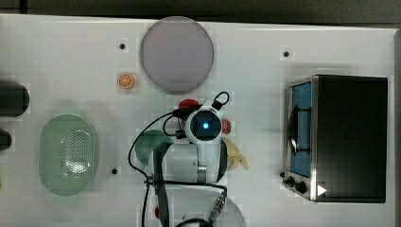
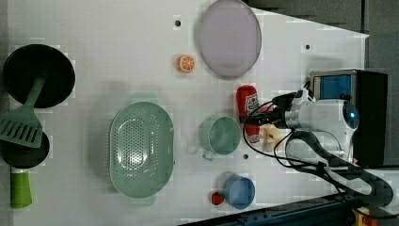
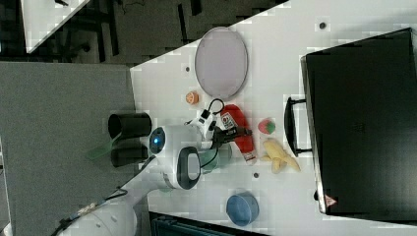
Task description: Pick Ketchup from the table and place it in strainer.
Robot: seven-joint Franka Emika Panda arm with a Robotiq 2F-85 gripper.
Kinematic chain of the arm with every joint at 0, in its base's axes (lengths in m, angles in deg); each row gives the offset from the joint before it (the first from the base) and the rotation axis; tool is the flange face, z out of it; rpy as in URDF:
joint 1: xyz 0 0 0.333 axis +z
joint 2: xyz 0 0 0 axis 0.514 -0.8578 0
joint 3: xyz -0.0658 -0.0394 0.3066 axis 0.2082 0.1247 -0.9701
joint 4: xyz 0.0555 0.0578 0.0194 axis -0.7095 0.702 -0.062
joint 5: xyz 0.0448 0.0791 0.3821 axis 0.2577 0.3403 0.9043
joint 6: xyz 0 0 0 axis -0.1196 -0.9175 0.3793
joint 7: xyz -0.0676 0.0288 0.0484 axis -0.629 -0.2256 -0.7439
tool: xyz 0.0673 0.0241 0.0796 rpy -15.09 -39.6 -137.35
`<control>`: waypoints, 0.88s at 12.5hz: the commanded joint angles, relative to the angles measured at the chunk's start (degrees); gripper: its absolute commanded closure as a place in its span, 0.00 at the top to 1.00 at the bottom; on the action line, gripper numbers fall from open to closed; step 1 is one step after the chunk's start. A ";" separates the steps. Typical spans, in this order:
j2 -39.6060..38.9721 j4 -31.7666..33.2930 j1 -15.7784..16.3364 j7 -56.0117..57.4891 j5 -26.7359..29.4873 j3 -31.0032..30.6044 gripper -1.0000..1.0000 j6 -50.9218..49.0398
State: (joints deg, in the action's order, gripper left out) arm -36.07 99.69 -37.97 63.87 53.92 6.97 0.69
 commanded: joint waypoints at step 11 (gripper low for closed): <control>32.04 -6.75 1.74 -16.02 0.38 -12.74 0.60 -34.60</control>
State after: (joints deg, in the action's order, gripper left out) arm -0.87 93.76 -38.43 54.69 54.41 -2.92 -32.10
